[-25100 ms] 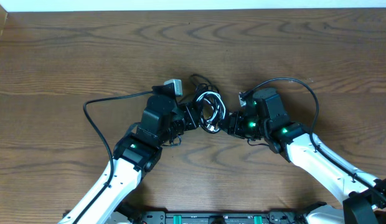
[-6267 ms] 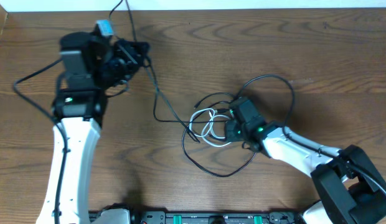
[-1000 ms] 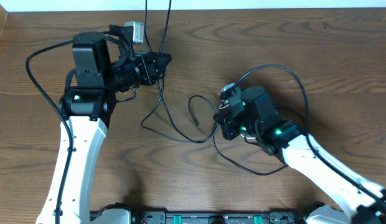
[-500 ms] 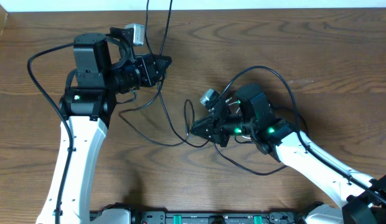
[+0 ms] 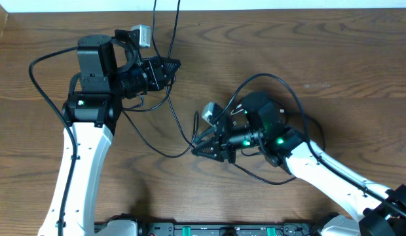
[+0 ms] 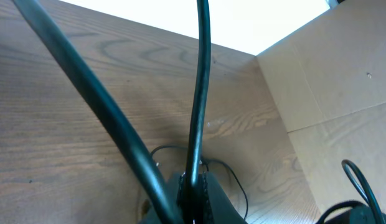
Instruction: Untangle cables
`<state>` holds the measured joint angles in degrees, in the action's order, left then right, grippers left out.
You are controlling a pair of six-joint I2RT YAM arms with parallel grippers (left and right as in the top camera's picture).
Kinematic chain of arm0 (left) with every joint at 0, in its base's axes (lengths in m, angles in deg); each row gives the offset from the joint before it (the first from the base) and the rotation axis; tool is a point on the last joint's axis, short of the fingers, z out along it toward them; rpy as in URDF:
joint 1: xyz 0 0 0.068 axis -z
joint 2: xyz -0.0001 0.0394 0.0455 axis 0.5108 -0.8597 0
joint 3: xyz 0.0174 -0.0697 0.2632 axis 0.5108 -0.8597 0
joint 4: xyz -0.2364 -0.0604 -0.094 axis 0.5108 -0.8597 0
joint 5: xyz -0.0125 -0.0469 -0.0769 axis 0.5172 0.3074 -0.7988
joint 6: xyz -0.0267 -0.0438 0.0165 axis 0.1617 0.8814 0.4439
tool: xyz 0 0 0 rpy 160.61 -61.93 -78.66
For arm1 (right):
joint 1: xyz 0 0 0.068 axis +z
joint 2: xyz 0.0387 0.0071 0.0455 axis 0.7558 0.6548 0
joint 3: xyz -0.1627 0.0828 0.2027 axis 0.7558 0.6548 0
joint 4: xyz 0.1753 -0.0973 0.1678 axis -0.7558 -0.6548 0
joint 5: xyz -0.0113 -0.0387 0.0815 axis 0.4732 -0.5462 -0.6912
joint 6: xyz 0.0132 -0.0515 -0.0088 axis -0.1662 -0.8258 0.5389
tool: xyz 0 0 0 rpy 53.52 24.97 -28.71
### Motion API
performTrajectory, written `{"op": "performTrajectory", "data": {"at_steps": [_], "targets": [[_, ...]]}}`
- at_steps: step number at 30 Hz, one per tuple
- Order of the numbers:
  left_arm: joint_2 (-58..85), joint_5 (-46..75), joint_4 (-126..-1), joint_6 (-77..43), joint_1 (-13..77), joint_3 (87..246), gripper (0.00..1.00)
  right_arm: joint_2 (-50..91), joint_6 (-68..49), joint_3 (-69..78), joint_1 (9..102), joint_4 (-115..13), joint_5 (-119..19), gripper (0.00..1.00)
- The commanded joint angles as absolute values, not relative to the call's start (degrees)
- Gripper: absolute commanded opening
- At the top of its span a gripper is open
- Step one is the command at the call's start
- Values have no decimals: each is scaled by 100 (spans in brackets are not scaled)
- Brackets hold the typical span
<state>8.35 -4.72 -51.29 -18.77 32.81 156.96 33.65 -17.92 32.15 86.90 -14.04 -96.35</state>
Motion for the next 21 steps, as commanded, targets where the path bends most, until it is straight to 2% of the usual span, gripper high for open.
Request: {"op": "performTrajectory", "data": {"at_steps": [1,10,16,21], "targets": [[837,-443,-5162,-1864,3294,15786,8,3339,-1783,3167,8871,-1314,-9779,39],[837,-443,-5260,-1862,3294,15786,7,3339,-1779,3167,9038,-1170,-9178,42],[837,-446,-5348,-1862,3294,15786,8,3339,-998,3167,9046,-844,-8295,24],[837,-446,-5400,-1862,3294,15786,7,3339,-627,3167,9046,-796,-8116,24]]}}
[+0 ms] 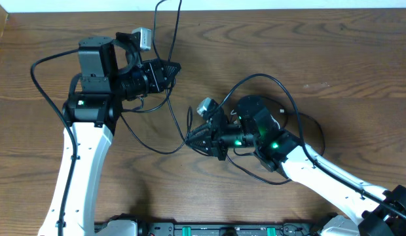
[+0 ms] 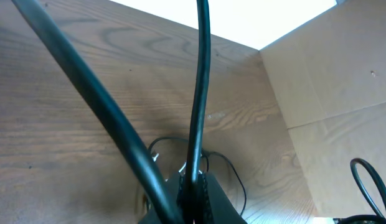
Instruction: Untangle cables
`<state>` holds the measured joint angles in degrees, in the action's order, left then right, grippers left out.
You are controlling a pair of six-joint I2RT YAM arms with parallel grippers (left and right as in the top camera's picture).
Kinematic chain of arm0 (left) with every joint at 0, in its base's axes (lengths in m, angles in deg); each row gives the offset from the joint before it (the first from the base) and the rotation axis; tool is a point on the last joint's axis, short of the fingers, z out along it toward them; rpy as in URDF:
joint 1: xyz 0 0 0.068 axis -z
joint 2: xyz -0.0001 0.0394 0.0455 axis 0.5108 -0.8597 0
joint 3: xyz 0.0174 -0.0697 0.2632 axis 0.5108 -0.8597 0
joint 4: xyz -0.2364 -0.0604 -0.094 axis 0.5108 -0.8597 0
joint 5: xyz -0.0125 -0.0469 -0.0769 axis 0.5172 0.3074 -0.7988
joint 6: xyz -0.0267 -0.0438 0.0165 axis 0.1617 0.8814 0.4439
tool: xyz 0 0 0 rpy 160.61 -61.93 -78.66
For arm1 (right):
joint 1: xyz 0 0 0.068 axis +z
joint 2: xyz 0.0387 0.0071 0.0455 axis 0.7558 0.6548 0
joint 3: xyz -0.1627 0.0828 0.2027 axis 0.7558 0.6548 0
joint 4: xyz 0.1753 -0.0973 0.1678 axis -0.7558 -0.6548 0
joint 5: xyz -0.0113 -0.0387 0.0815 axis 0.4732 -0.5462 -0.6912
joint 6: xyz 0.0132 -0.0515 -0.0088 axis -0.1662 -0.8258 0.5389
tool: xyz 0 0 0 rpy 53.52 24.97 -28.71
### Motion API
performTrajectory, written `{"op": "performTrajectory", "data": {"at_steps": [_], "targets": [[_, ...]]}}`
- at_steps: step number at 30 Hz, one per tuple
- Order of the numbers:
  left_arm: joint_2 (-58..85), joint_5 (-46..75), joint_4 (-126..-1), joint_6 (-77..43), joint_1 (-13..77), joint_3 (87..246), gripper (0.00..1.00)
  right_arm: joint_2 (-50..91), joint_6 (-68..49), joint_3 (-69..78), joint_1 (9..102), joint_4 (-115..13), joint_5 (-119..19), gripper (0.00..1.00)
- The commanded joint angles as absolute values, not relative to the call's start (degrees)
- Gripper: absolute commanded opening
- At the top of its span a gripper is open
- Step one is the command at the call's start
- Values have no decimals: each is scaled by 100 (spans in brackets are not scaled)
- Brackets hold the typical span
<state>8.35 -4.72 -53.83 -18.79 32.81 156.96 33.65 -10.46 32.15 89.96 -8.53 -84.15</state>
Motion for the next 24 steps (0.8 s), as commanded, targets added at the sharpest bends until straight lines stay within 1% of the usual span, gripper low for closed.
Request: {"op": "performTrajectory", "data": {"at_steps": [1,8,17,20,24], "targets": [[837,-446,-5413,-1862,3294,15786,7,3339,-526,3167,9046,-768,-8116,25],[837,-441,-5429,-1565,3294,15786,7,3339,95,3167,9046,-523,-8136,33],[837,-435,-5426,-1405,3294,15786,8,3339,129,3167,9263,-486,-8199,40],[837,-437,-5411,-1237,3294,15786,7,3339,129,3167,9381,-433,-8044,40],[837,-439,-5435,-1222,3294,15786,7,3339,158,3167,9431,-435,-7631,32]]}}
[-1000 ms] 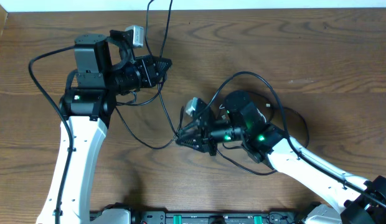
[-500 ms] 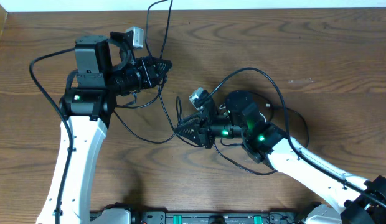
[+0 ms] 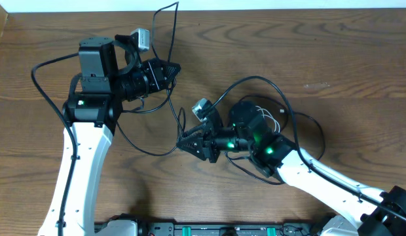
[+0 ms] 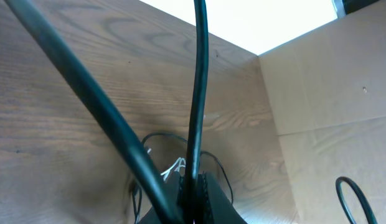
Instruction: Untangle cables
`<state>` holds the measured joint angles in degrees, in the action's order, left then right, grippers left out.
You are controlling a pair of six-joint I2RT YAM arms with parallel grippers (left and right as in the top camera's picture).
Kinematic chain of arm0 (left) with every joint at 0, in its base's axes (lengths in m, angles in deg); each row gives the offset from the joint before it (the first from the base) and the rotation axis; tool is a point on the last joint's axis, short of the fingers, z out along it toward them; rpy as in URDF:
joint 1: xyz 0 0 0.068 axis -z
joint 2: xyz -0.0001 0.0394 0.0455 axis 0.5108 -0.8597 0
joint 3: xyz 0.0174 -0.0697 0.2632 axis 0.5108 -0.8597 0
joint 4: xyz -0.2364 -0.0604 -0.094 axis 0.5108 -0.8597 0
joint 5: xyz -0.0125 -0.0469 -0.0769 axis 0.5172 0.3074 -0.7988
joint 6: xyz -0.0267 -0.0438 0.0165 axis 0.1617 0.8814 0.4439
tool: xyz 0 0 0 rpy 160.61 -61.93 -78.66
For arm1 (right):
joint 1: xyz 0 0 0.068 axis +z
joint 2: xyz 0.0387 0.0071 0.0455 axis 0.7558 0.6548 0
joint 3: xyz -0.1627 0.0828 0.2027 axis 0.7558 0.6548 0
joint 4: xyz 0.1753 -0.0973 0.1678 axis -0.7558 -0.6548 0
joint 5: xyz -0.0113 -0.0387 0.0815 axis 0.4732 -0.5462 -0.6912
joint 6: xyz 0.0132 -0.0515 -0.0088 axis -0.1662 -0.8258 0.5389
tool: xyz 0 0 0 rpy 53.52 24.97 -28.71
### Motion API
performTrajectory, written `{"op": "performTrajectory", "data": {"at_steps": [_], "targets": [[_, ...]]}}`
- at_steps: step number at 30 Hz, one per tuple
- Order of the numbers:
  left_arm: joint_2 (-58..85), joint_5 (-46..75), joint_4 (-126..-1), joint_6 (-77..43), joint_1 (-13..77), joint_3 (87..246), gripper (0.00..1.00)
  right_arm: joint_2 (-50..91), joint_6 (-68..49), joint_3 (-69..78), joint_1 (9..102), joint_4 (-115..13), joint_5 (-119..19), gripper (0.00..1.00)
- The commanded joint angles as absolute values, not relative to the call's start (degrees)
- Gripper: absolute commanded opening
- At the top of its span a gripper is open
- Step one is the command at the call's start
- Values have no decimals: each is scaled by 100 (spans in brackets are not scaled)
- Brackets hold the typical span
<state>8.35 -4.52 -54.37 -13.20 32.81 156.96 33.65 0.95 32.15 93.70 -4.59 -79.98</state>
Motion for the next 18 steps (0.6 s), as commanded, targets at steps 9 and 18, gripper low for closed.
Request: {"op": "performTrajectory", "data": {"at_steps": [9,18], "targets": [[837,-441,-5523,-1114,3294,15786,7,3339,663,3167,9431,-359,-7202,1],[835,-439,-5562,-1123,3451,15786,8,3304,672,3160,9365,-355,-6846,1]]}}
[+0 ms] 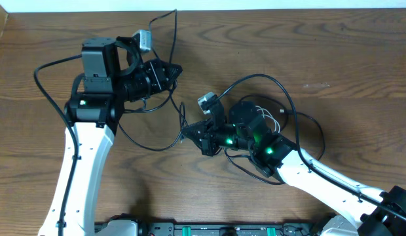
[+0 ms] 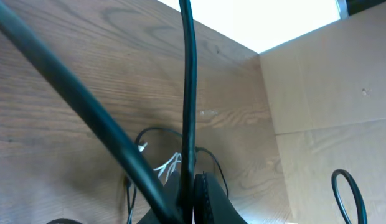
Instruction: Untangle cables
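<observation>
A thin black cable (image 1: 174, 33) runs from a bent end near the table's far edge down into my left gripper (image 1: 177, 68), which is shut on it. In the left wrist view the cable (image 2: 188, 74) rises straight out of the closed fingers (image 2: 208, 199). Below the left gripper the cable drops to my right gripper (image 1: 186, 135) at mid table, which is shut on it, then sags in a loop to the left. A second, thicker black cable (image 2: 68, 93) crosses close in front of the left wrist camera.
A small white wire bundle (image 1: 267, 113) lies beside the right arm, seen also in the left wrist view (image 2: 168, 165). The right arm's own black lead (image 1: 281, 85) arcs over it. A cardboard wall (image 2: 330, 93) borders the wooden table (image 1: 321, 46).
My right gripper has shifted a little up and to the right with the cable. The cable's bent far end has come further onto the table. The left gripper holds its place.
First the cable ran off the far edge and my right gripper held it lower, right of centre. At each later moment the right gripper stood further left, the loop went with it, and the cable's free end came into view, the left gripper staying shut.
</observation>
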`<state>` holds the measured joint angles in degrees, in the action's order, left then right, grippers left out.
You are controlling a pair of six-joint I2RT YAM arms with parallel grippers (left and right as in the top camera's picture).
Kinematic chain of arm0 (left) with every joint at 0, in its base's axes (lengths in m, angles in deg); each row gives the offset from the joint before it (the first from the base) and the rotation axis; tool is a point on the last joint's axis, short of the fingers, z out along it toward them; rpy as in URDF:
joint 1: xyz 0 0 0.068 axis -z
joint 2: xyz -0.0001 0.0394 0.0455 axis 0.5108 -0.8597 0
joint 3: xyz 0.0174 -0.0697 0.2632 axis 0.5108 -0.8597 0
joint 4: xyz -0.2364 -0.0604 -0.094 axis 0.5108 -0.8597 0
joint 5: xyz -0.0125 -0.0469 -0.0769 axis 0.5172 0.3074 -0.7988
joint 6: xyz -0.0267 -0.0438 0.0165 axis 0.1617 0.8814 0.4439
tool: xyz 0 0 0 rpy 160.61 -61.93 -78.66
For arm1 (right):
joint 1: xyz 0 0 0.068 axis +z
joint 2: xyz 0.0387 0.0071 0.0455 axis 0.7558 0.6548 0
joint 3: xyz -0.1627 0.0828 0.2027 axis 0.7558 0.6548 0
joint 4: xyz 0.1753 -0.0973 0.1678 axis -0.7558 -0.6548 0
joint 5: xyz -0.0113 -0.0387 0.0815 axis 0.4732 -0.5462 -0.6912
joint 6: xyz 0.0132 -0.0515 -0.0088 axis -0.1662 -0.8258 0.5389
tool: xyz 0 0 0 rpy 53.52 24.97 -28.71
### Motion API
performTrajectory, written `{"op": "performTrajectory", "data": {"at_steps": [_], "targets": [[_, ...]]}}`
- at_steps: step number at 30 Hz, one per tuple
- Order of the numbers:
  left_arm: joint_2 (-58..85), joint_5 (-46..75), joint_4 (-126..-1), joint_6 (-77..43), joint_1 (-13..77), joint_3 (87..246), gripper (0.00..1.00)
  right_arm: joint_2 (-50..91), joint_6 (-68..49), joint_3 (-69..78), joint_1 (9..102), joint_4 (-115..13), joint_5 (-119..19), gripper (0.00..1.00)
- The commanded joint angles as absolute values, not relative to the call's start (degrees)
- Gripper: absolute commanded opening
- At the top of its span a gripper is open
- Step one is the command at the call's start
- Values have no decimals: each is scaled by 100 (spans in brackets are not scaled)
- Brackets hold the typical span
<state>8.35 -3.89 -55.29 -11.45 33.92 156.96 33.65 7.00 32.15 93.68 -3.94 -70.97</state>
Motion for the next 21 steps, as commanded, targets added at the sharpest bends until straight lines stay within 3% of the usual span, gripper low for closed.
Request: {"op": "performTrajectory", "data": {"at_steps": [1,6,9,17,21], "targets": [[835,-439,-5562,-1123,3451,15786,8,3265,556,3160,9317,-357,-6846,1],[837,-557,-5562,-1259,3571,15786,7,3018,315,3154,8930,-357,-6901,1],[837,-1119,-5682,-2369,3790,15786,8,2965,403,3154,8572,-376,-7137,1],[835,-1152,-7133,-4907,3932,15786,8,2965,597,3154,7720,-278,-7685,1],[835,-1154,-7300,-5269,3932,15786,8,2965,1198,3154,7553,32,-7900,1]]}}
